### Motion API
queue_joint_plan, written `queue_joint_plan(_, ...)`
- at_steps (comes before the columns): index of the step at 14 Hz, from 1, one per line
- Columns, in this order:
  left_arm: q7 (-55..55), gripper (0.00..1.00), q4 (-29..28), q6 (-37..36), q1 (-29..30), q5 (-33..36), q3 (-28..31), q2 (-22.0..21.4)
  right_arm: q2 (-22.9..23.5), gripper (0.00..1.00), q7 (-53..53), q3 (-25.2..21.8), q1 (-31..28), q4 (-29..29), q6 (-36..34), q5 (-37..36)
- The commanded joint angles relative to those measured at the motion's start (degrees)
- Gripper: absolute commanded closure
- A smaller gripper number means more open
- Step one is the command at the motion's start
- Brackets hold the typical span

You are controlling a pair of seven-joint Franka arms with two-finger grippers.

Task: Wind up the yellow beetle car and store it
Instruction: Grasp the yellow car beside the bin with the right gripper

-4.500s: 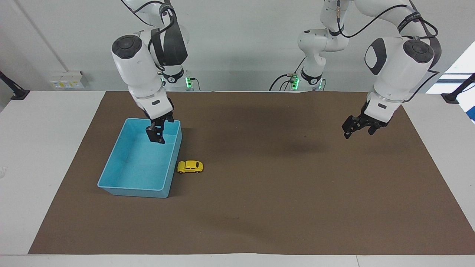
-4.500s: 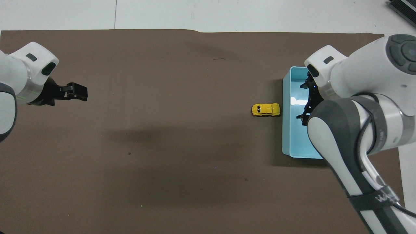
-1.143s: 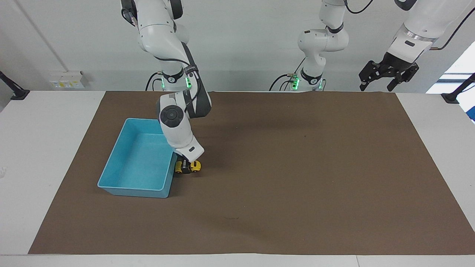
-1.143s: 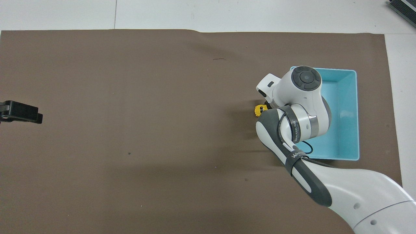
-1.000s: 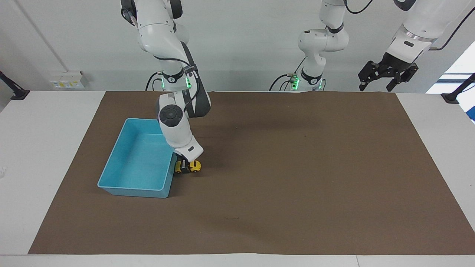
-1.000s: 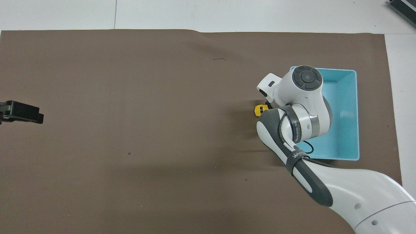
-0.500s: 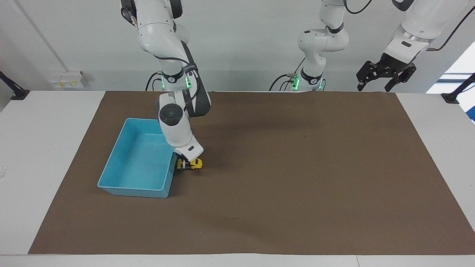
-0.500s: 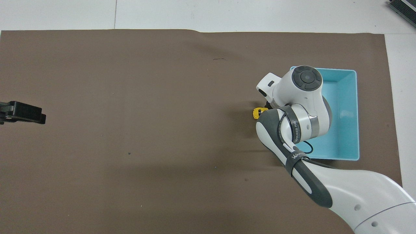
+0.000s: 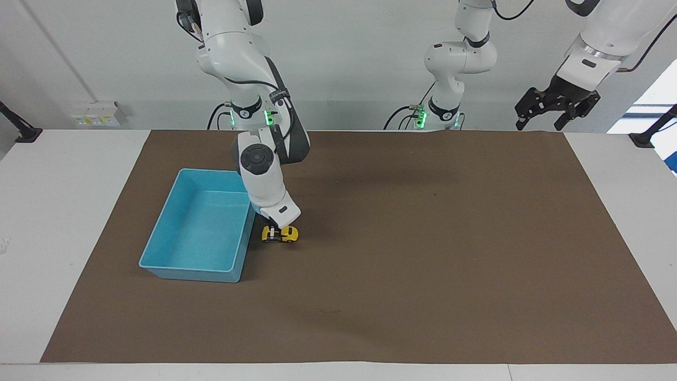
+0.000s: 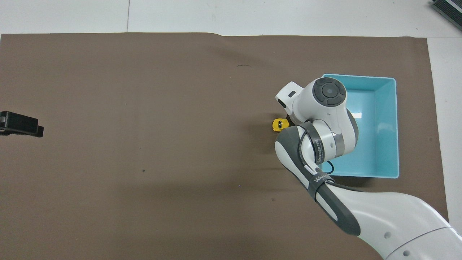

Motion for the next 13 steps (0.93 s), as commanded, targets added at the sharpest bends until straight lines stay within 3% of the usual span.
queue_joint_plan(1, 0.26, 0.0, -0.31, -0.2, 0.99, -0.71, -0.49, -0.22, -0.56, 1.0, 1.85, 0.34, 0.46, -1.04, 1.92, -0.68)
queue_joint_plan(13, 0.26, 0.0, -0.31, -0.2, 0.99, -0.71, -0.49, -0.22, 3.31, 1.0, 1.32, 0.52, 3.45, -0.87, 5.26, -0.6)
